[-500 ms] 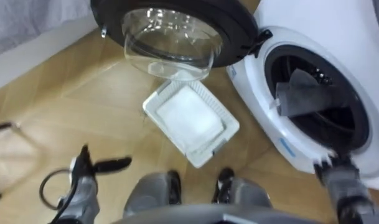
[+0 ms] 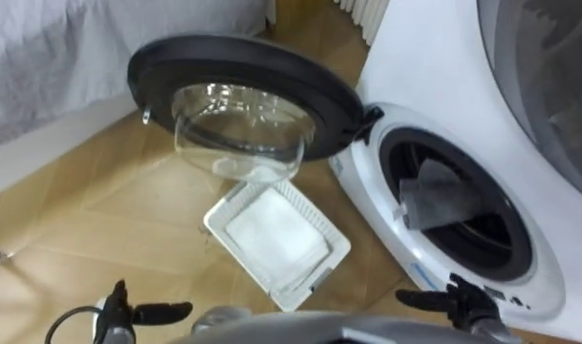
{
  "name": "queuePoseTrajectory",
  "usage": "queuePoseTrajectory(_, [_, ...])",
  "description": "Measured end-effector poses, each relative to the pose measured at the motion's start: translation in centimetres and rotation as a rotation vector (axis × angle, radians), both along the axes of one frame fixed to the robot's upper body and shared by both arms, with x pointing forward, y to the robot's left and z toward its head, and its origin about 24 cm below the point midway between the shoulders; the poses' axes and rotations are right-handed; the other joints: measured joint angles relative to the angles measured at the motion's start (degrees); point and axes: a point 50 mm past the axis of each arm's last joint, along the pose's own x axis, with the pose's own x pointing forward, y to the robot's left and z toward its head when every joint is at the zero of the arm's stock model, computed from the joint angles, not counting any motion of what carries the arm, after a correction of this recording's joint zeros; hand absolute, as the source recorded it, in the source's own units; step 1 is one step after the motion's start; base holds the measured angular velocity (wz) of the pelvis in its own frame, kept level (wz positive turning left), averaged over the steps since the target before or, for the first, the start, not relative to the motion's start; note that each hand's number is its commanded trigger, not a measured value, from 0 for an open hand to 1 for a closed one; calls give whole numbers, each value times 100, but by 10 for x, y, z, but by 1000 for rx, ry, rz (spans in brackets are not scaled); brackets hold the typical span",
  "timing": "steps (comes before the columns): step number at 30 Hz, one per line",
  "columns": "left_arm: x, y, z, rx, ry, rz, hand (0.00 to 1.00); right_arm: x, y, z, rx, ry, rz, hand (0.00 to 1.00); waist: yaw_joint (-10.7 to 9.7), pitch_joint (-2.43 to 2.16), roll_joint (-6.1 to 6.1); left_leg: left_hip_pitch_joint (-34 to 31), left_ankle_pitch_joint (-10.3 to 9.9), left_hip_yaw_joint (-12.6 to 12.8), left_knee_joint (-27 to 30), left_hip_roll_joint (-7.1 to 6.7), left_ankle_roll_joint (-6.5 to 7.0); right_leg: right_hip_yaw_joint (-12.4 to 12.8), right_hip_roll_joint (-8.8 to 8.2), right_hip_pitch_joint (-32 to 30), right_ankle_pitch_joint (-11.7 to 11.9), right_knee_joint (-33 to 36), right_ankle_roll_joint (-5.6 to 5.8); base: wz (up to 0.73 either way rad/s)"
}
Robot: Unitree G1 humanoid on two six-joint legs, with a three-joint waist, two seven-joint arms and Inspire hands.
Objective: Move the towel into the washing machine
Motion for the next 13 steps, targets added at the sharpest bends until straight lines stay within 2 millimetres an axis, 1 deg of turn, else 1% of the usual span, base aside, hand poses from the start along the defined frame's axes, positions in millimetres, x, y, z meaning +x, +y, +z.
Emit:
queuePoseTrajectory(3, [-5,1,0,-2,15,13,0,-7,7,-3,46,24,12,0,-7,0,-16,134,0,-4,-33,5,-1,13,19,155,0,-76,0,-4])
queuePoseTrajectory(7, [-10,1,-1,5,47,-9,0,-14,9,-4,67,49,62,0,-43,8,-44,355,0,-15,-68,8,-1,68,33,355,0,-81,0,-5])
queuePoseTrajectory(10, [-12,0,-2,4,63,-12,0,-16,12,-5,82,55,69,0,-45,11,-76,479,0,-13,-54,7,-1,219,40,458,4,-82,-6,-9])
queuePoseTrajectory(11, [-12,1,-2,7,67,-9,0,-13,18,-6,95,49,78,0,-91,50,-223,337,-9,30,354,-56,-11,409,-105,586,26,-131,-33,44])
queuePoseTrajectory(12, [-7,0,-2,5,58,-19,0,-15,24,-8,106,52,75,0,-206,104,-410,-141,-133,31,599,-268,-44,978,-351,666,36,-204,-36,116])
queuePoseTrajectory(13, [12,-9,-2,-11,11,-37,0,-21,20,-7,102,55,27,0,-220,54,-395,-716,163,14,139,-370,136,1126,-450,526,14,-124,-3,106])
